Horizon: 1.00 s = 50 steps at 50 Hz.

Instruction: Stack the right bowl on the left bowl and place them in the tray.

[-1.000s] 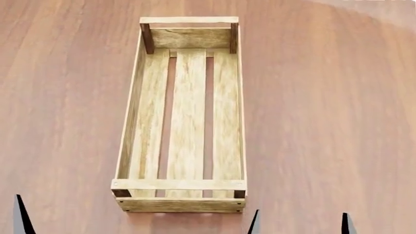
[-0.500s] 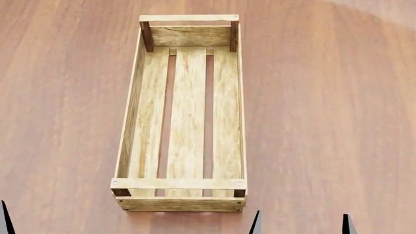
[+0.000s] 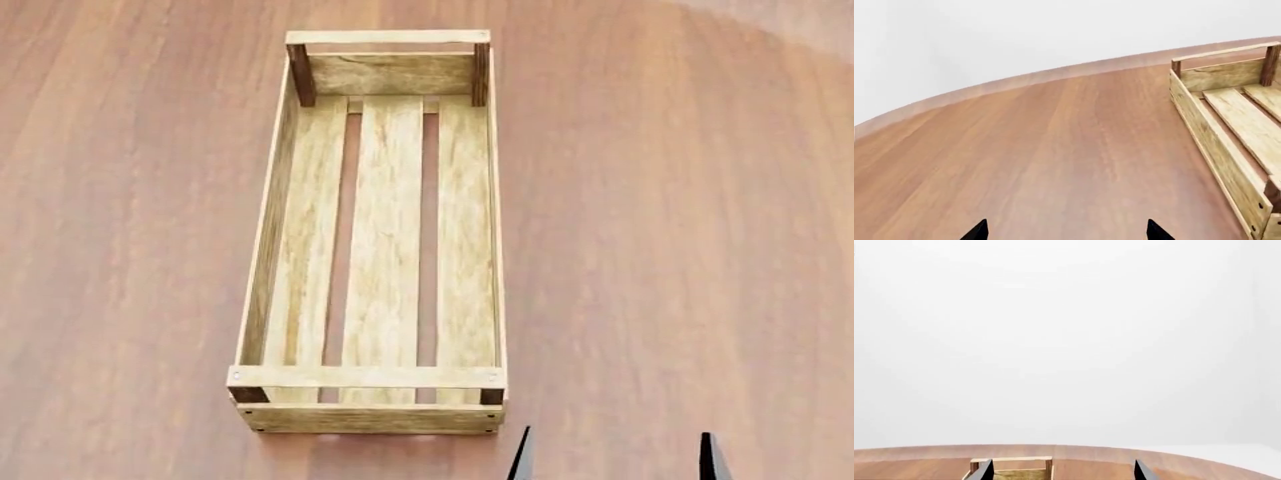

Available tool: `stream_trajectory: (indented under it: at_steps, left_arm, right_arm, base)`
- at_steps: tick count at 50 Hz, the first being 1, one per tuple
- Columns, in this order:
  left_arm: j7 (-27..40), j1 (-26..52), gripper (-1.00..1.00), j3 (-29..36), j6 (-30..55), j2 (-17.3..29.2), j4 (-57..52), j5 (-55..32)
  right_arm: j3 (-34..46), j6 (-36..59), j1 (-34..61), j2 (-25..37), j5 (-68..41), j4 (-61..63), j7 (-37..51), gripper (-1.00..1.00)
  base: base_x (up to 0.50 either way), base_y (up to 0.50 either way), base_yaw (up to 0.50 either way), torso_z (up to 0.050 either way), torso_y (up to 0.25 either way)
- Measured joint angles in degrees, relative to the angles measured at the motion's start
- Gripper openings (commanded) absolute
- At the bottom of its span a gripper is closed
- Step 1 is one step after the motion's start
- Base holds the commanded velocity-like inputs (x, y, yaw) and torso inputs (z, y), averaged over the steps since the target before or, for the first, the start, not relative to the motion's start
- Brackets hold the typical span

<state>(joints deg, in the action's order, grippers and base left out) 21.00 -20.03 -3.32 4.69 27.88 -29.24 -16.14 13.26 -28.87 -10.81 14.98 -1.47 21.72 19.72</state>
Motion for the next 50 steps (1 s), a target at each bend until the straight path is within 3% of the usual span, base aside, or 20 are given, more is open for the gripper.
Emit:
stream_trajectory:
  at_steps: [14, 32, 50]
  left_arm:
    - [-4.3, 1.2, 1.00, -3.6, 10.5, 5.2, 0.5, -14.7]
    - [-6.2, 2.8, 1.00, -7.6, 20.4, 8.1, 2.4, -32.1]
    - [-3.6, 5.2, 1.00, -9.9, 24.8, 8.4, 5.9, -39.4]
  right_arm:
    - [0.4, 0.5, 0.5, 0.1, 0.6, -0.3, 0.5, 1.00]
    - [1.2, 0.4, 0.7, 0.3, 1.3, -0.7, 1.0, 1.00]
    - [1.8, -0.1, 0.6, 0.8, 1.6, -1.0, 1.4, 1.00]
  base:
    - [0.00, 0.00, 0.00, 0.000, 0.000]
    - [0.00, 0.00, 0.00, 0.000, 0.000]
    - [0.00, 0.00, 0.00, 0.000, 0.000]
